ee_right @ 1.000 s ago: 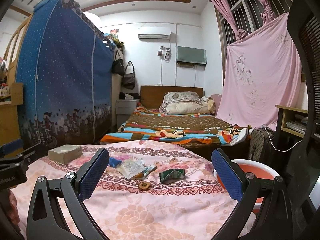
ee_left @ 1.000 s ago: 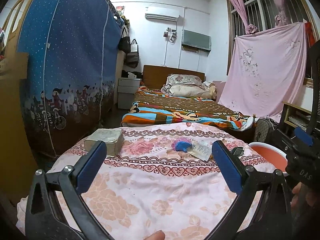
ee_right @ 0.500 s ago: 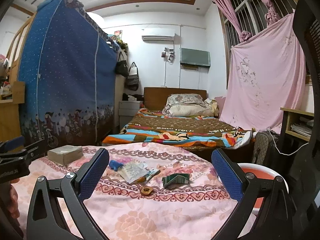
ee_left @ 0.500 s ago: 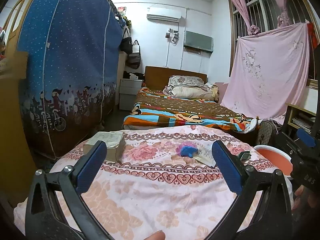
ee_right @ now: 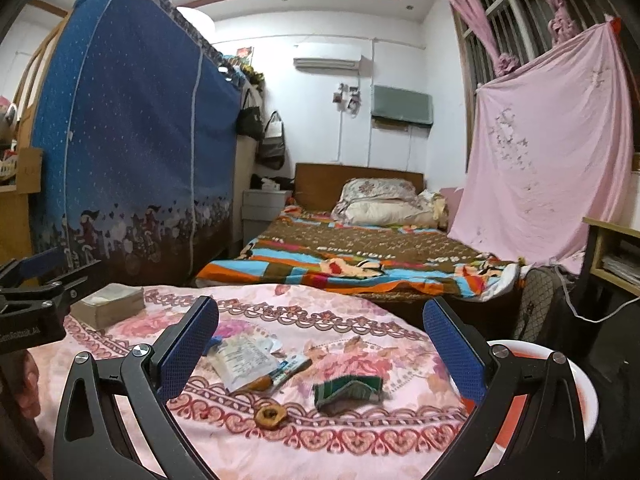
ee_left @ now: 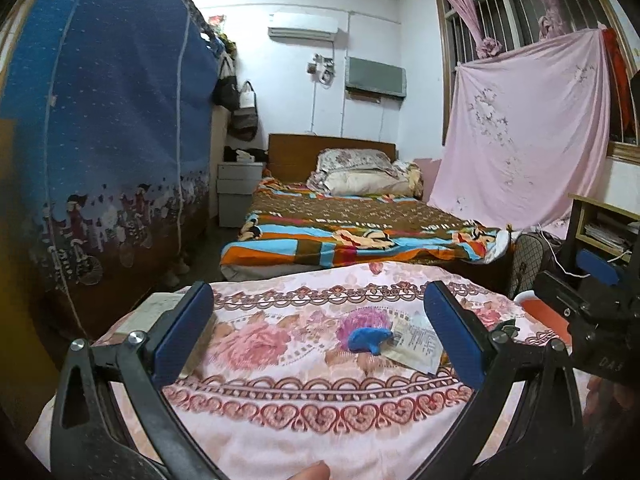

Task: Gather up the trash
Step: 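Grasp the blue wrapper with the left tool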

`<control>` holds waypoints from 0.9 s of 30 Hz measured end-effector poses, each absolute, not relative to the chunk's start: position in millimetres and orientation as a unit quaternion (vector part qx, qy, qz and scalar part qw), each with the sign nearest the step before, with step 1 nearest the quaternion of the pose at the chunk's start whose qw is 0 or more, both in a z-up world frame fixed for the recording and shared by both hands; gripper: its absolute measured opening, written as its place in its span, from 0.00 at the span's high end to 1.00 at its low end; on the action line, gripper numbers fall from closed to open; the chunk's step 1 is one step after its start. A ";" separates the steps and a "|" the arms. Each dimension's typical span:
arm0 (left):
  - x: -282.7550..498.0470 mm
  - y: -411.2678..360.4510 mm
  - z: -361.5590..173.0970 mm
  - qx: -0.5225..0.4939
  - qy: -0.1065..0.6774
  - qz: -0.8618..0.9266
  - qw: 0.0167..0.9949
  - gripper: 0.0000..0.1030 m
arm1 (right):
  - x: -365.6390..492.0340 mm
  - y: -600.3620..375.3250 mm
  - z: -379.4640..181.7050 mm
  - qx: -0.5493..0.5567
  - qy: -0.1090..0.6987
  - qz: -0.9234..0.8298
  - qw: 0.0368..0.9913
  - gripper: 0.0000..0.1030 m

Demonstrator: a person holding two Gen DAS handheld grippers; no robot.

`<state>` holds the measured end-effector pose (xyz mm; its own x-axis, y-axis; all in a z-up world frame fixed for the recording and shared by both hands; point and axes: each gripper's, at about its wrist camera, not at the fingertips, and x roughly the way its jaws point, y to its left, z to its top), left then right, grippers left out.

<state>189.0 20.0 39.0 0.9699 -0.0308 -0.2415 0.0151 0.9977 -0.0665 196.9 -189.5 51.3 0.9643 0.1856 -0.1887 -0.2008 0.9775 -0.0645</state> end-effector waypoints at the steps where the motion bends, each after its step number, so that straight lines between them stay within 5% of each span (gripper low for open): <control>1: 193.7 19.9 38.1 -0.032 0.128 -0.016 0.991 0.11 | 204.2 -189.9 50.9 -0.040 0.101 0.105 0.989 0.00; 7: 230.4 20.9 27.1 -0.034 0.188 -0.049 0.980 0.14 | 245.5 -186.8 42.6 -0.032 0.172 0.142 0.974 0.05; 9: 241.4 21.1 21.7 -0.038 0.213 -0.058 0.975 0.21 | 257.1 -183.0 37.9 -0.036 0.198 0.152 0.968 0.18; 14: 265.6 20.4 3.9 -0.058 0.285 -0.103 0.951 0.42 | 277.7 -173.8 25.7 -0.045 0.249 0.172 0.952 0.29; 20: 284.7 10.7 -7.9 -0.064 0.336 -0.139 0.929 0.51 | 290.2 -166.4 15.5 -0.050 0.282 0.186 0.940 0.37; 27: 291.4 7.4 -11.5 -0.072 0.358 -0.155 0.918 0.90 | 300.0 -162.1 9.9 -0.050 0.310 0.206 0.927 0.37</control>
